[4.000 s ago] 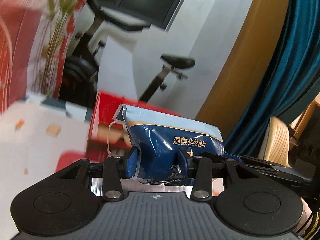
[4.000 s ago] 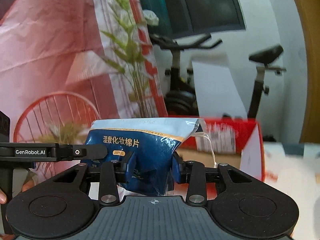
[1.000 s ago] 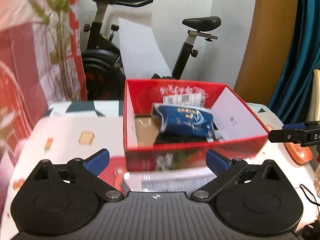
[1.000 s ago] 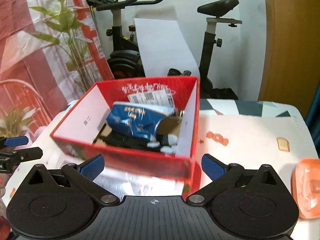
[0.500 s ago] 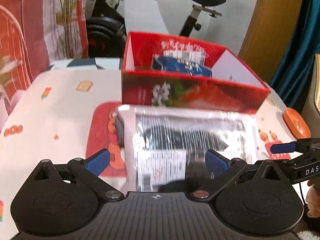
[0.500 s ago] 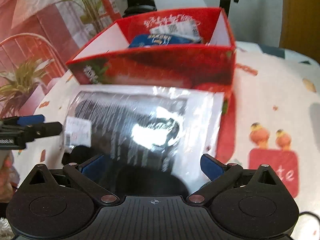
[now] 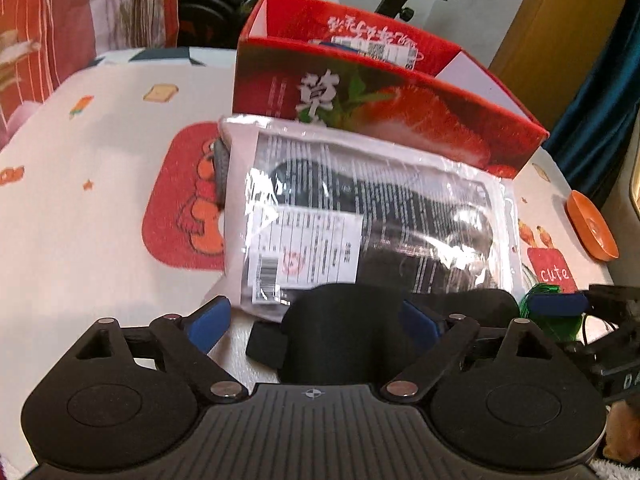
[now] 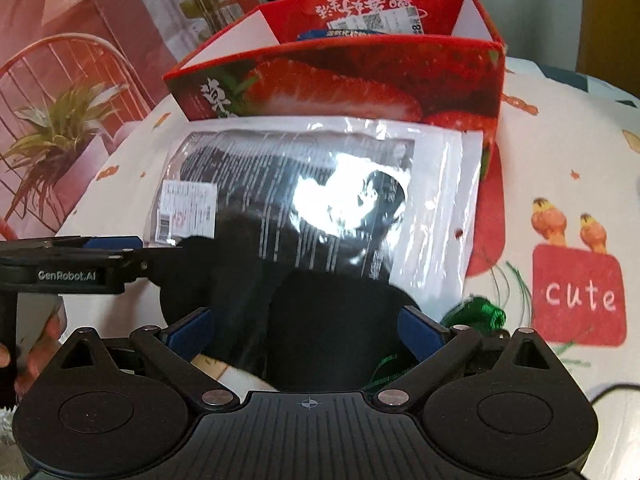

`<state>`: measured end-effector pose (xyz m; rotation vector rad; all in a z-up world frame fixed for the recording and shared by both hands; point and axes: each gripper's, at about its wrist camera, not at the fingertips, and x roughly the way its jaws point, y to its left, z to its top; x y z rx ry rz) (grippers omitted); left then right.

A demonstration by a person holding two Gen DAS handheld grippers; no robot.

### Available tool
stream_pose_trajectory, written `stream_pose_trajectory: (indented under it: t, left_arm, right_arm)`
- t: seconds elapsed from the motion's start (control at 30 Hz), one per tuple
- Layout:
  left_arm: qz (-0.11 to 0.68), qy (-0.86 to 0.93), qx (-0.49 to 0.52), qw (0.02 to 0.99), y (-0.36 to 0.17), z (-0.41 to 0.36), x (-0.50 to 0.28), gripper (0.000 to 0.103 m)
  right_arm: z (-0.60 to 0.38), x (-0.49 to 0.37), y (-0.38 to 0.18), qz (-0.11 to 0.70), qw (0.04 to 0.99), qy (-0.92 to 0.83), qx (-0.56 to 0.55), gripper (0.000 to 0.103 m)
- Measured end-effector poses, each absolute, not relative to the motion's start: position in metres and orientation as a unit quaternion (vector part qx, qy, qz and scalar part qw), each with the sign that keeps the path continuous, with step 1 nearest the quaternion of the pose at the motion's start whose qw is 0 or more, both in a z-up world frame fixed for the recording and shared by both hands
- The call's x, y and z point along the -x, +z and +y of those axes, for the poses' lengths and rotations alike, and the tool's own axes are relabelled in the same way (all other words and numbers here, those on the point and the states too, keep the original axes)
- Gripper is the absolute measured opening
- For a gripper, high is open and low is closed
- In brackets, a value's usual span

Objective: Organize soft objects
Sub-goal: 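Close both tools on the black eye mask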

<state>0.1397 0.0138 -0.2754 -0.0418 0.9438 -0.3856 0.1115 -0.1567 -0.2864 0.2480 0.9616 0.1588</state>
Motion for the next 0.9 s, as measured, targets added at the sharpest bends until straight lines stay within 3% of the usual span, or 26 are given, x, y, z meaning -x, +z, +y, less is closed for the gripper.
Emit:
stream_pose_trajectory:
  t: [0.13, 0.33, 0.67, 0.9]
  left_arm:
    - [0.466, -0.181, 0.027, 0.866, -0.283, 0.016, -0.141, 0.091]
    - [0.474, -0.185, 0.032, 0.861, -0.287, 0.016, -0.141, 0.077]
    - [0.489, -0.194, 0.044, 0.849, -0.294, 0.015, -0.142, 0.069]
    - [0.497, -0.198, 0.041, 0.844, -0.301, 0.012, -0.142, 0.071]
  right_arm:
    - [-0.160, -0.109, -0.290, 0.469, 0.873, 0.066, -0.119, 0.098]
    - [-0.158, -0.109, -0.293, 0.478, 0.872, 0.051, -0.091, 0.099]
    - [-0.163, -0.115, -0.303, 0.490, 0.867, 0.032, -0.081, 0.099]
    - [-0.156, -0.119, -0.310, 0.501, 0.862, 0.041, -0.067, 0.099]
